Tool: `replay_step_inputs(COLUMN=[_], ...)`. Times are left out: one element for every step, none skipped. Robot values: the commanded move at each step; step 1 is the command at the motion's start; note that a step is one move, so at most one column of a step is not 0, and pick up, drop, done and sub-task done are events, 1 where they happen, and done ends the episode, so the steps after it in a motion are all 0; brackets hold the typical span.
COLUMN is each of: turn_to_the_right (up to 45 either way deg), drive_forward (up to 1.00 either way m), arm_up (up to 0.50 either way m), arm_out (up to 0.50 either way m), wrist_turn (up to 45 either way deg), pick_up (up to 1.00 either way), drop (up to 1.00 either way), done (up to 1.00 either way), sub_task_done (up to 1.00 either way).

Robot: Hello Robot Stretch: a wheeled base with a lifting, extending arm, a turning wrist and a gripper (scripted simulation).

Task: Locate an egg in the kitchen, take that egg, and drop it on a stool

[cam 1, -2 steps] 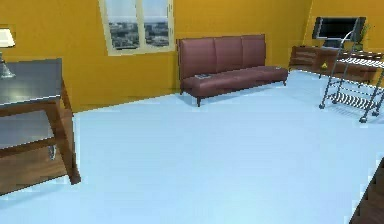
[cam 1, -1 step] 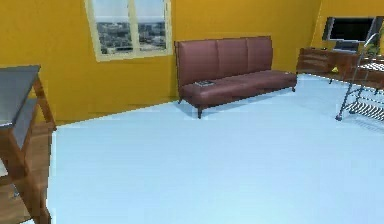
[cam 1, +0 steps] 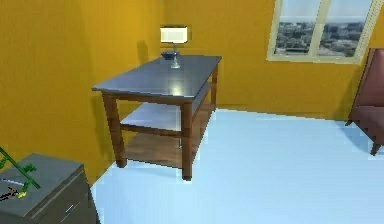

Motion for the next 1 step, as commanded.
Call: replay_step_inputs(turn_to_the_right=[-6.0], drive_forward=[0.00], arm_up=[0.00], arm_out=[0.00], wrist_turn=[0.0], pick_up=[0.00], drop=[0.00], done=[0.00], sub_task_done=[0.00])
